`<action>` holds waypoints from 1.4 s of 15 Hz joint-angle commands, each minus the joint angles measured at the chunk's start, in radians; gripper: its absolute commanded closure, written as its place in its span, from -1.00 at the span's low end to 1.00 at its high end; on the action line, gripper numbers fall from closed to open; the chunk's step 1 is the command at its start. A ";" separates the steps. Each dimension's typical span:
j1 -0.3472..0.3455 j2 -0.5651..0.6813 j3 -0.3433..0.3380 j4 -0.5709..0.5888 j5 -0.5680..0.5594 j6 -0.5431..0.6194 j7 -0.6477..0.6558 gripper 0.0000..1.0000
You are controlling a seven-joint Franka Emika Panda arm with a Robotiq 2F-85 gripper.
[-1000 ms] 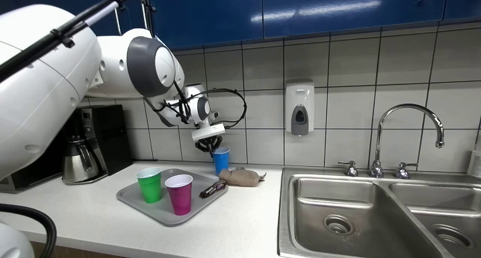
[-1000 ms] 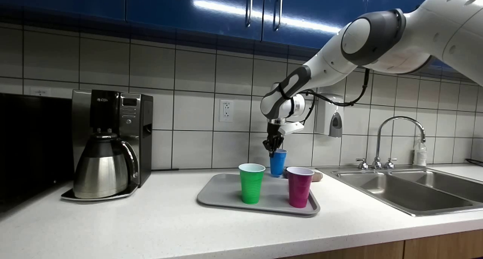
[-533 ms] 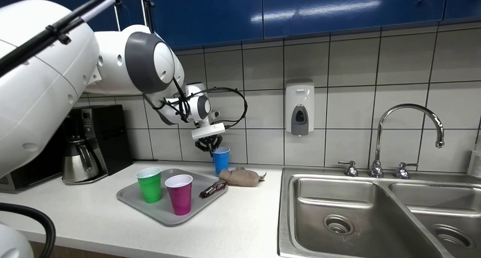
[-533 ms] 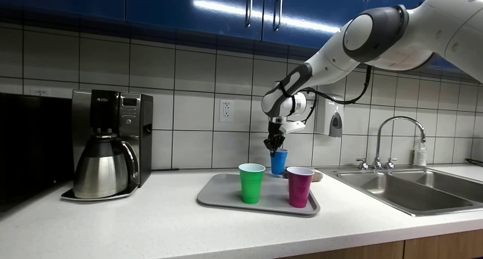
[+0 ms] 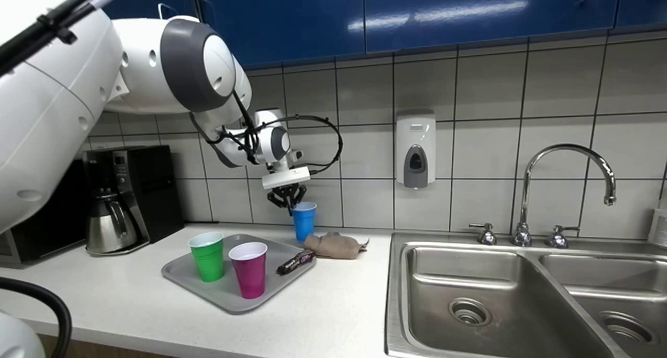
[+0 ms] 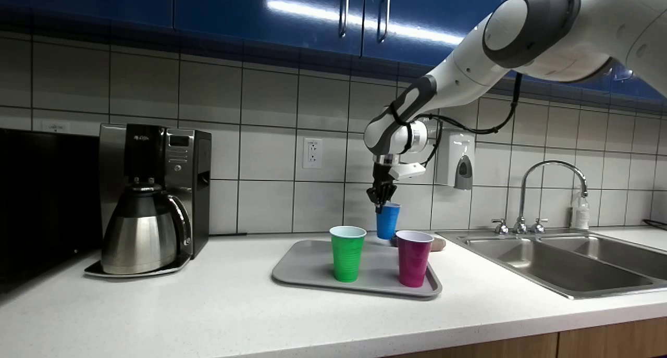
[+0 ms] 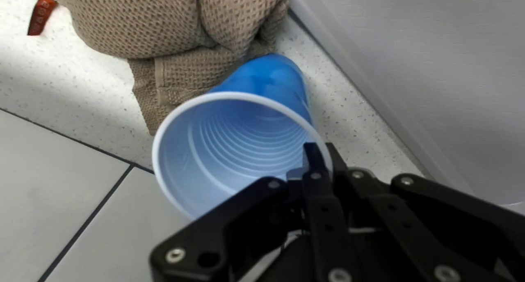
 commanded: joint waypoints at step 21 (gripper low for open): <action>-0.003 -0.307 0.103 -0.441 0.047 0.052 -0.084 0.98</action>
